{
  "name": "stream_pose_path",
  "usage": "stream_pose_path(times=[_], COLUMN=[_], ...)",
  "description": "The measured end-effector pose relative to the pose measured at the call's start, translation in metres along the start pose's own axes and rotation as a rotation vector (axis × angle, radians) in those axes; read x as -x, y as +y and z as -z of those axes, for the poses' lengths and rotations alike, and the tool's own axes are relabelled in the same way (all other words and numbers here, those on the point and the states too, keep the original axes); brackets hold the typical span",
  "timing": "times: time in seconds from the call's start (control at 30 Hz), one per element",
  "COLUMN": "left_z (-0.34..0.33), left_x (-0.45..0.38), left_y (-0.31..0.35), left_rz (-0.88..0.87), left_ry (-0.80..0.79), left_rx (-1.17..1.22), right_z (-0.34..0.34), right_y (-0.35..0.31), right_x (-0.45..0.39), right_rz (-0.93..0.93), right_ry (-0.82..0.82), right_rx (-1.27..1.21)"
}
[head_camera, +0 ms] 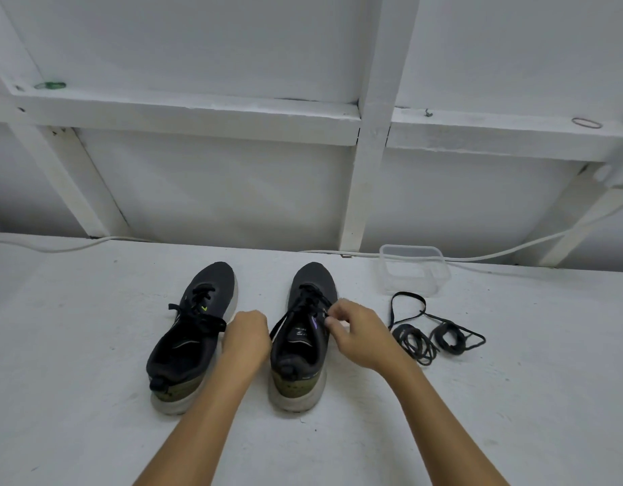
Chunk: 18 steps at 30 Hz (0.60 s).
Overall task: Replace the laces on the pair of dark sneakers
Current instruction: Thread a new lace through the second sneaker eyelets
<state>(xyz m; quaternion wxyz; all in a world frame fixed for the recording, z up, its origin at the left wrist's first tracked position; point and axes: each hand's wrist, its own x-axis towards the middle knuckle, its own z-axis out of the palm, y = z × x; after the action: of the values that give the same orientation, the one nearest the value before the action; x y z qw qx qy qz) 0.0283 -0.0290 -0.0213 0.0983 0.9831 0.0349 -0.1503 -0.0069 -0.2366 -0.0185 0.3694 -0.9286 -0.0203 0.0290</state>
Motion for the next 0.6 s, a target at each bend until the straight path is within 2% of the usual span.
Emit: stream_pose_path(times=[0.1,0.17,0.23,0.27,0.33,0.4,0.5,0.6], left_z=[0.01,0.018,0.025,0.033,0.045,0.048,0.046,0.044], left_x=[0.001,0.001,0.004,0.009,0.017,0.019,0.016,0.01], left_y=[-0.003,-0.005,0.0,0.006,0.019,0.031,0.042,0.034], left_rz=[0.032,0.0,-0.215,-0.365,-0.61,-0.742,-0.693,-0.379], left_ry=[0.002,0.158,0.347,0.36,0.23,0.137,0.197,0.306], left_rx=[0.058,0.22,0.469,0.55,0.563,0.453,0.422,0.708], right_z=[0.021,0.038,0.055,0.061,0.071,0.074,0.074,0.08], right_y=[-0.01,-0.019,-0.031,-0.035,-0.043,-0.05,-0.052,-0.04], right_x=[0.0,-0.001,-0.002,-0.003,-0.003,-0.003,0.0,0.003], right_rz=[-0.033,0.005,0.067,0.089,0.115,0.134,0.128,0.057], right_ry=[0.059,0.047,0.019,0.007,-0.015,-0.023,-0.01,-0.023], right_rx=[-0.194,-0.213,-0.241,-0.261,-0.274,-0.29,-0.294,-0.114])
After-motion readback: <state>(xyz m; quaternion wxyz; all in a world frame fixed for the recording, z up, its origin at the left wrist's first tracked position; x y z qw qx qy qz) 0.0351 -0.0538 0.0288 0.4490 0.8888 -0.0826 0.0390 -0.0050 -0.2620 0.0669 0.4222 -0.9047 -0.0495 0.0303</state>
